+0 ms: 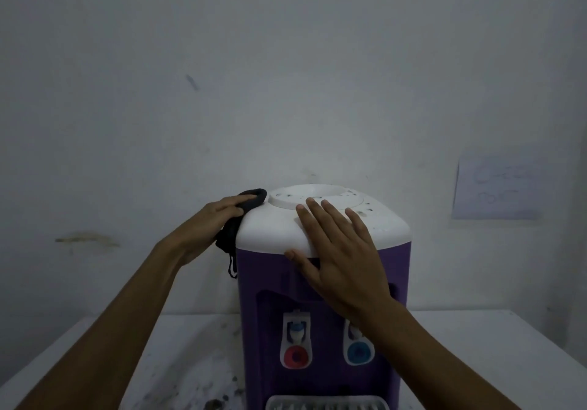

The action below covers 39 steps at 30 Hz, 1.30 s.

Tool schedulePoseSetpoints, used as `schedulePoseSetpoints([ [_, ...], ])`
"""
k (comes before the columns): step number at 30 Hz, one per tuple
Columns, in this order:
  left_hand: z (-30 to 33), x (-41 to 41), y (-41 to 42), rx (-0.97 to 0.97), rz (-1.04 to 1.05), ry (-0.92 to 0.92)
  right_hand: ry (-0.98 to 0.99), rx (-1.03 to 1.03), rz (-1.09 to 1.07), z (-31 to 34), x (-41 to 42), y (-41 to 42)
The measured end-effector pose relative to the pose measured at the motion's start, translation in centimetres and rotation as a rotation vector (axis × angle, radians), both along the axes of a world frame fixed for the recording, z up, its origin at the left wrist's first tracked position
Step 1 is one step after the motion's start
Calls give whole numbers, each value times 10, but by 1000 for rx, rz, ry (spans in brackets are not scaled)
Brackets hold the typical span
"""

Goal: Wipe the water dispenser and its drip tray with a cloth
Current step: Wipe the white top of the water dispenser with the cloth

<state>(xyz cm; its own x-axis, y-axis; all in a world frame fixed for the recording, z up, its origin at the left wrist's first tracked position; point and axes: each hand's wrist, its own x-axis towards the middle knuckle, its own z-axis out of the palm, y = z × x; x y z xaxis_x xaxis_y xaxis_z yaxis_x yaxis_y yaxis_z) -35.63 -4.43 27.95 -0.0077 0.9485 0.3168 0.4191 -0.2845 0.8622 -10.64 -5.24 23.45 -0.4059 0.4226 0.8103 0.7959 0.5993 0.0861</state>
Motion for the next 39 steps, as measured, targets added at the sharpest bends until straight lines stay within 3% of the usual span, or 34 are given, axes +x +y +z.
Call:
schedulePoseSetpoints([
  [6, -8, 24, -47, 207, 63, 214, 2, 6, 3, -1, 0, 0],
  [9, -10, 40, -63, 358, 92, 436, 5, 11, -1, -1, 0, 1],
  [12, -4, 47, -64, 363, 150, 578, 2, 6, -1, 0, -1, 0],
  [18, 27, 49, -42, 99, 272, 544, -2, 0, 8, -1, 0, 2],
  [24, 50, 44, -5, -131, 308, 621, -1, -1, 21, -1, 1, 2],
  [34, 34, 49, -29, 71, 264, 643, 4, -32, 61, 0, 2, 0],
  [39, 17, 63, -46, 263, 247, 733, 163, -67, 281, 6, 14, -6],
])
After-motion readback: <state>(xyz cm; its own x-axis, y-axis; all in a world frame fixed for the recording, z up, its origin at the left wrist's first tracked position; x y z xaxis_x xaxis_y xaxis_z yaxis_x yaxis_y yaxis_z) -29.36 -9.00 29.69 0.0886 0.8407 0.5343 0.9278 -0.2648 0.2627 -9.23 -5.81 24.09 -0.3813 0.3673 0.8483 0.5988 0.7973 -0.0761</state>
